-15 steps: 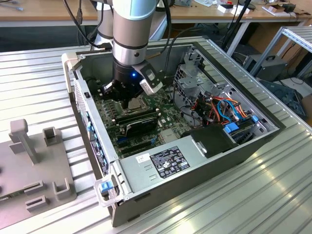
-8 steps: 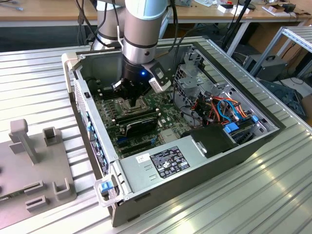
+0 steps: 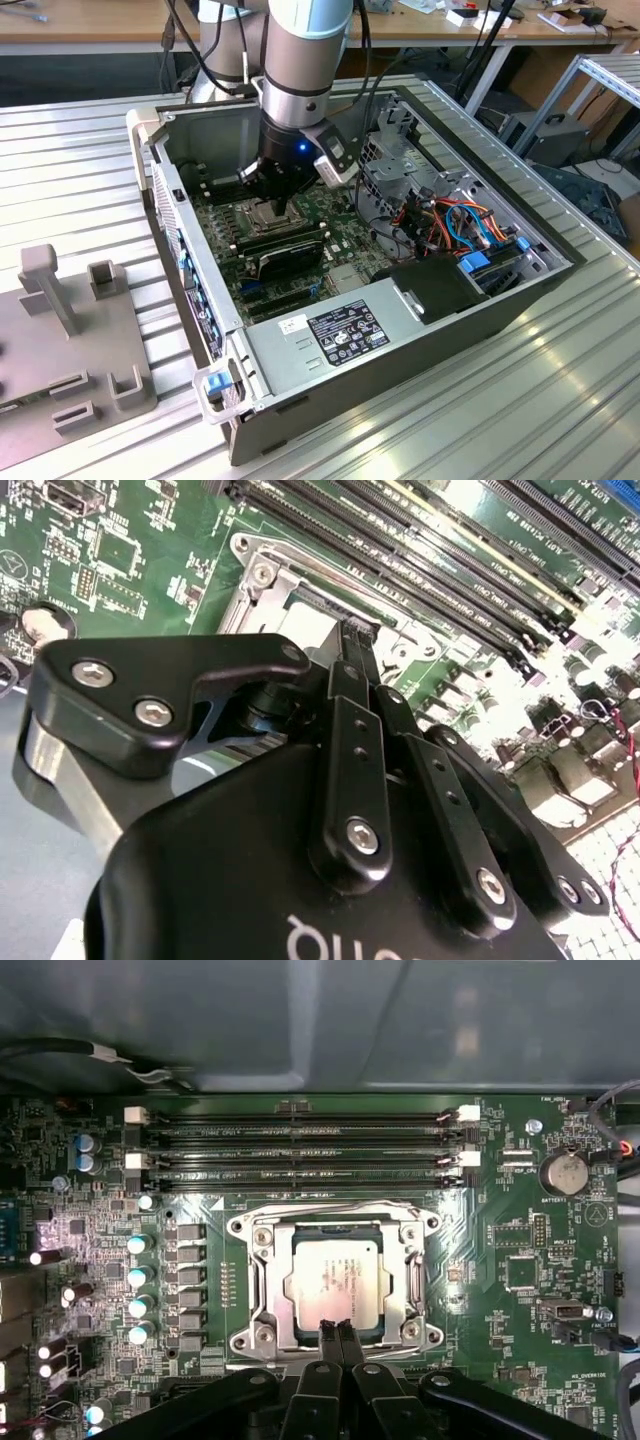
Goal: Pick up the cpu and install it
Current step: 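Install the second cpu locking lever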
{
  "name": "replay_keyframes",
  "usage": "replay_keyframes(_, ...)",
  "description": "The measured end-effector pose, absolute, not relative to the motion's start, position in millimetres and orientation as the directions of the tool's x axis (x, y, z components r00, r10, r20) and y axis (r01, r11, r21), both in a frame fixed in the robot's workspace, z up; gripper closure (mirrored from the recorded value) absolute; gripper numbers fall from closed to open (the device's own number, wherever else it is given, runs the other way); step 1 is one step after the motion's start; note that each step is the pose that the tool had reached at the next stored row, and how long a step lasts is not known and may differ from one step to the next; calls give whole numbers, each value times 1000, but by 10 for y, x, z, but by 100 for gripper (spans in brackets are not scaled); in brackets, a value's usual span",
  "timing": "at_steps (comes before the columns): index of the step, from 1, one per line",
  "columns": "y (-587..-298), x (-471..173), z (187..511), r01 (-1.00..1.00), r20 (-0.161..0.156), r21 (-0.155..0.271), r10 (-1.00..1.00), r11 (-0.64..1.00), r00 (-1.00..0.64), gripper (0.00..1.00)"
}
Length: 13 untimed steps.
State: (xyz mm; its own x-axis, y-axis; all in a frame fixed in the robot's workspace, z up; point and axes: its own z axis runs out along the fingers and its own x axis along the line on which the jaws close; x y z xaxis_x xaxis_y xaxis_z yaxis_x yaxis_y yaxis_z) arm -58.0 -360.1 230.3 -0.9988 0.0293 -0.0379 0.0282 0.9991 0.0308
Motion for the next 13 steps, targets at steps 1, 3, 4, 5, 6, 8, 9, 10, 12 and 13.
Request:
replay_keyframes(1, -3595, -580, 2315, 28, -38, 31, 29, 999, -999, 89)
replay_keyframes(3, -3592, -579, 2394, 28, -37, 31, 29, 999, -999, 89)
replay_keyframes(4, -3591, -579, 2415, 28, -37, 31, 29, 999, -999, 89)
replay_keyframes(5, -3591, -579, 2434, 28, -37, 30, 29, 999, -999, 89)
replay_keyframes(6, -3589, -579, 2445, 28, -37, 31, 29, 999, -999, 89)
replay_keyframes(8, -3579, -579, 2449, 28, -37, 31, 29, 999, -999, 89)
replay_keyframes(9, -3573, -579, 2452, 28, -37, 30, 29, 999, -999, 89)
replay_keyframes(10, -3565, -579, 2454, 28, -37, 30, 29, 999, -999, 89)
replay_keyframes(12, -3550, -579, 2455, 28, -37, 30, 29, 999, -999, 89)
replay_keyframes(13, -3547, -579, 2460, 28, -37, 30, 29, 999, -999, 89)
